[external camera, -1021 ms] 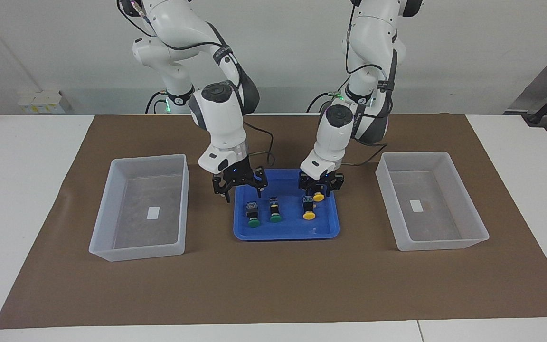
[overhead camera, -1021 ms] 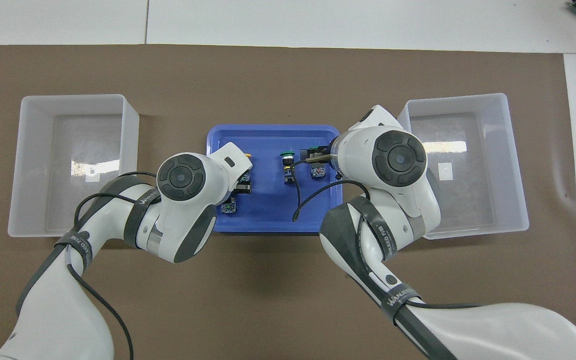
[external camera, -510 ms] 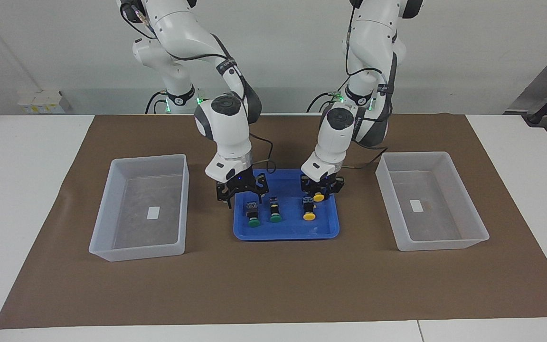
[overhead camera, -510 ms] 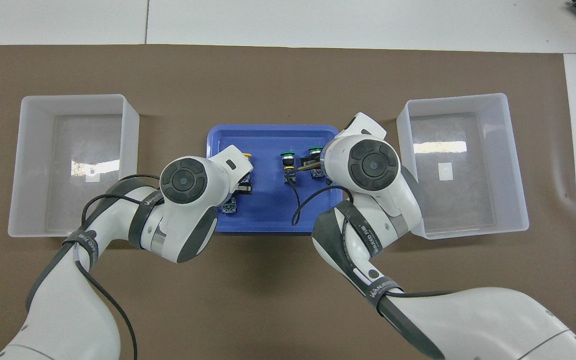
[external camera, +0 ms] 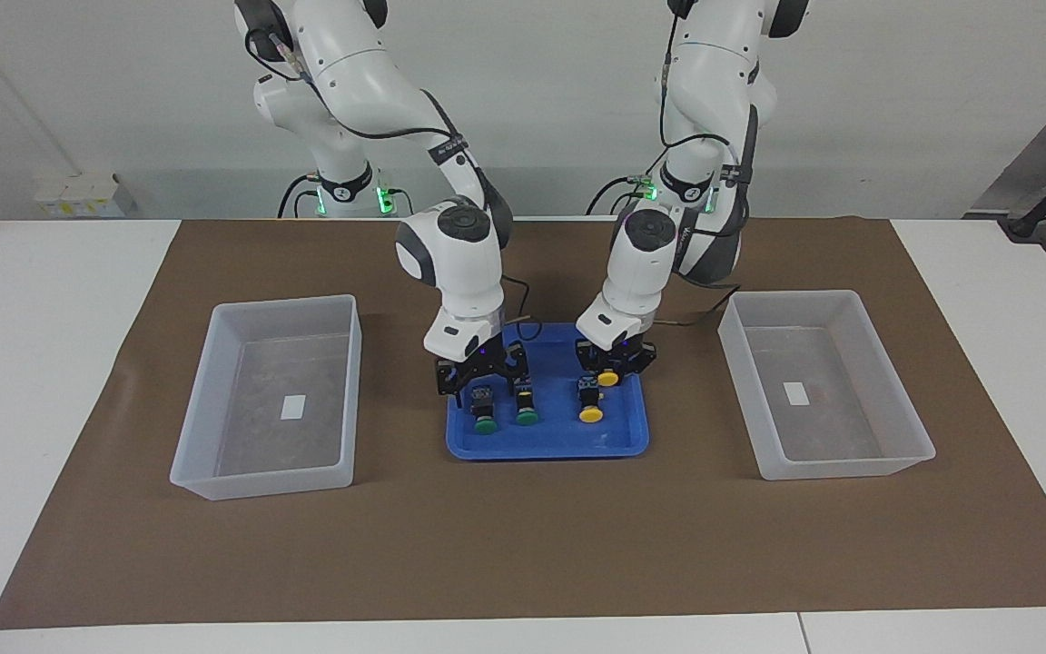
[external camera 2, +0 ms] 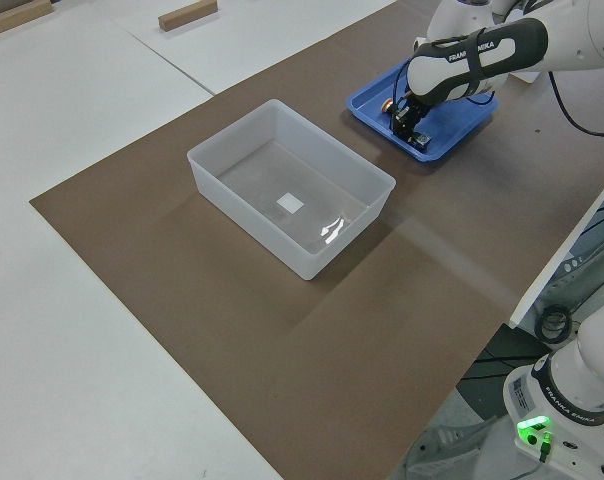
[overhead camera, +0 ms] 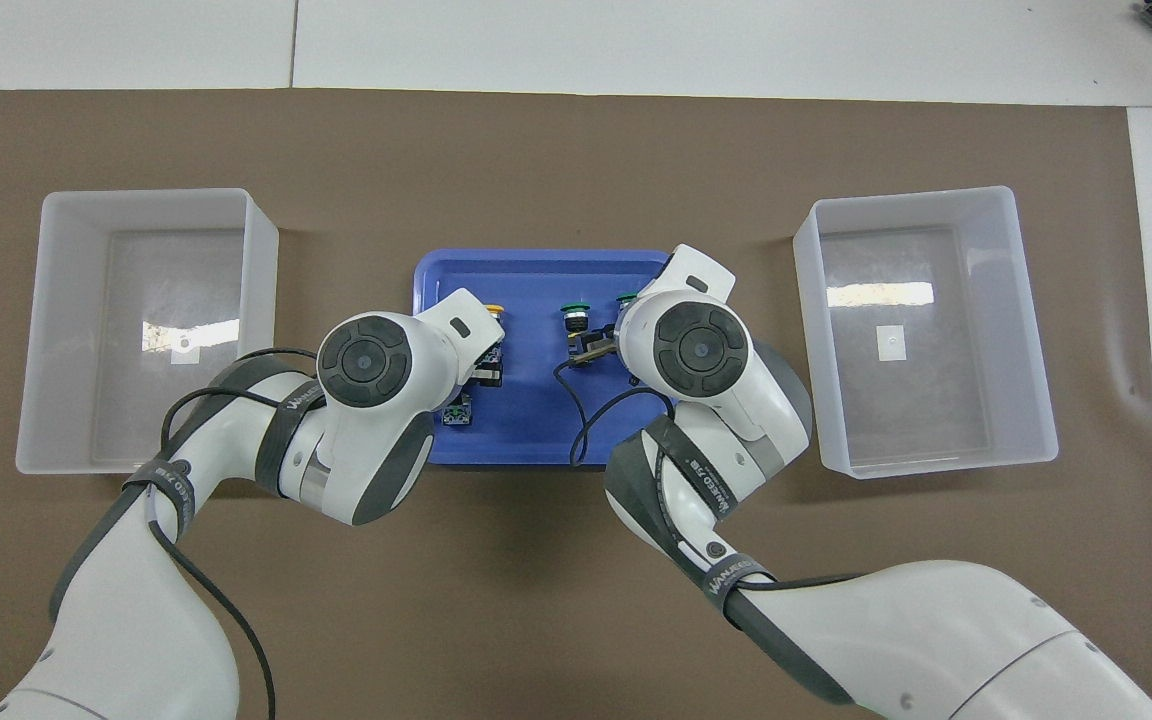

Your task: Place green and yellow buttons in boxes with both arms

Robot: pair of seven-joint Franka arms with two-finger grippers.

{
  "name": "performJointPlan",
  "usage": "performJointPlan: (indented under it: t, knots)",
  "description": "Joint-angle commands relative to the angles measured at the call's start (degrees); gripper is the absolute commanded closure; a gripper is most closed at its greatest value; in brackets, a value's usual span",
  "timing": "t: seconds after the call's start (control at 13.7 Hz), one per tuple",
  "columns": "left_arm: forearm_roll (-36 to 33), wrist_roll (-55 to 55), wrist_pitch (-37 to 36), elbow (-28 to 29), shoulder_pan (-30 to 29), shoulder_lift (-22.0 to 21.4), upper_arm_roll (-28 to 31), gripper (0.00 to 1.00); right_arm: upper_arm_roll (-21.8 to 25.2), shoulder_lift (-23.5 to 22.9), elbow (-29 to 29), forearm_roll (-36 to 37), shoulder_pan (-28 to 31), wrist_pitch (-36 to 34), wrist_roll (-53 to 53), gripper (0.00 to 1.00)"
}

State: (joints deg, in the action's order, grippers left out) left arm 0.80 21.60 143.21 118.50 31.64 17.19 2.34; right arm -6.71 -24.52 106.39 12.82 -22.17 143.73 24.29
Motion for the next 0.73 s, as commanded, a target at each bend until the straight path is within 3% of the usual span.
performJointPlan:
  t: [0.0,0.15,0.36,0.51,0.66]
  knots:
    - [0.08,-0.68,-1.96,-3.18,-0.88,0.65,-0.06,1.0,0.03,-0.87,-0.05,1.86,0.46,2.59,2.17,0.12]
    - [0.08,-0.77,-6.08,-6.69,-1.49,0.39,-0.06,1.0,0.03,-1.58,0.13,1.86,0.37,3.4,2.78,0.19]
    - [0.08,-1.21,-9.88,-10.65,-3.69,0.03,-0.23,1.0,0.03,-1.58,0.22,1.94,0.37,3.31,2.78,0.4]
    - [0.08,-1.47,-11.63,-12.23,-6.4,-0.67,-0.41,1.0,0.12,-1.41,0.83,2.47,0.37,3.31,2.78,1.0]
    - [0.08,-1.47,-12.43,-13.56,-8.95,-1.11,-0.41,1.0,0.03,-0.45,0.31,2.47,0.37,2.35,5.92,1.0]
